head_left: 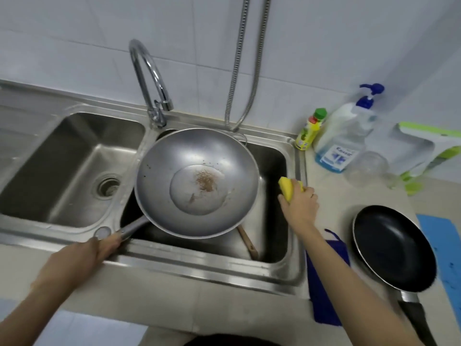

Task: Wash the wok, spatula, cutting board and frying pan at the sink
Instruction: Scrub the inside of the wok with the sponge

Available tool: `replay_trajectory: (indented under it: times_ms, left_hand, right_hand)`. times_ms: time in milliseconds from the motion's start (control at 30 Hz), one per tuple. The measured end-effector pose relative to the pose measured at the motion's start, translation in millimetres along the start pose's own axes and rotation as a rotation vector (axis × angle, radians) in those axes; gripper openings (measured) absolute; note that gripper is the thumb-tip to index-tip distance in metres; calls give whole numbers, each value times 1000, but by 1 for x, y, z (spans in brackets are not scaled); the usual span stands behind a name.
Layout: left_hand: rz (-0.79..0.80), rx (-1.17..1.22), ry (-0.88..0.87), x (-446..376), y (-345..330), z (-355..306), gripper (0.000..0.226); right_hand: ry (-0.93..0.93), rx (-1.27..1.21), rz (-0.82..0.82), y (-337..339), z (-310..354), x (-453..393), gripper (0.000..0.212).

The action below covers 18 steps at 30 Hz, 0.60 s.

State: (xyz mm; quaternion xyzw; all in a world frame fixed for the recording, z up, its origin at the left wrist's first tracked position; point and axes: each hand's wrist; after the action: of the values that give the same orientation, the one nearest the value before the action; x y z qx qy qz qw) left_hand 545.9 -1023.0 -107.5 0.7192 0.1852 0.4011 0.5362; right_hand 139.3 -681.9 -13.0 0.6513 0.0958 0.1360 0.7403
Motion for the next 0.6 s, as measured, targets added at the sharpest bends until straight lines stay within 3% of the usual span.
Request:
replay_trajectory:
  times_ms: [67,100,167,233,333,433,533,600]
  left_hand:
    - [21,-94,-24,50,79,-56,39]
    - [32,-196,-91,53,84,-61,43]
    - [20,-172,-31,59,95,-62,50]
    - [52,-61,78,61,96,-58,55]
    - [33,-101,-13,61,97,-57,62]
    - [30,-39,43,56,96,-53,54]
    - [14,-20,48,51,88,-50,60]
    - [20,17,58,51,87,-45,58]
  right_hand:
    - [231,-70,-63,-9,31,16,61]
    - [326,-67,-55,-15,49,25,60]
    - [494,-43,8,-29,90,45,59]
    - [661,-53,113,-41,126,61,61]
    - [840,-71,384,-54,173,81,71]
    - [709,-250,623,-73,205,89,54]
    - [566,-298,580,-98,216,73,39]
    - [510,-154,464,-106,212,57,36]
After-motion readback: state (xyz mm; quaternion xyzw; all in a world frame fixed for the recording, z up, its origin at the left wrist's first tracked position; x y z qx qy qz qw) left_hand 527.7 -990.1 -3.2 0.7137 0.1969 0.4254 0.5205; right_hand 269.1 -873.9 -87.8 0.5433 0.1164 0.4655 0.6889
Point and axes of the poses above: each hand's wrist, its own x-axis away from the middle knuckle, its own y-axis out of the back of the hand, z = x × y, and after that the axes turned 6 degrees about x, right-handed
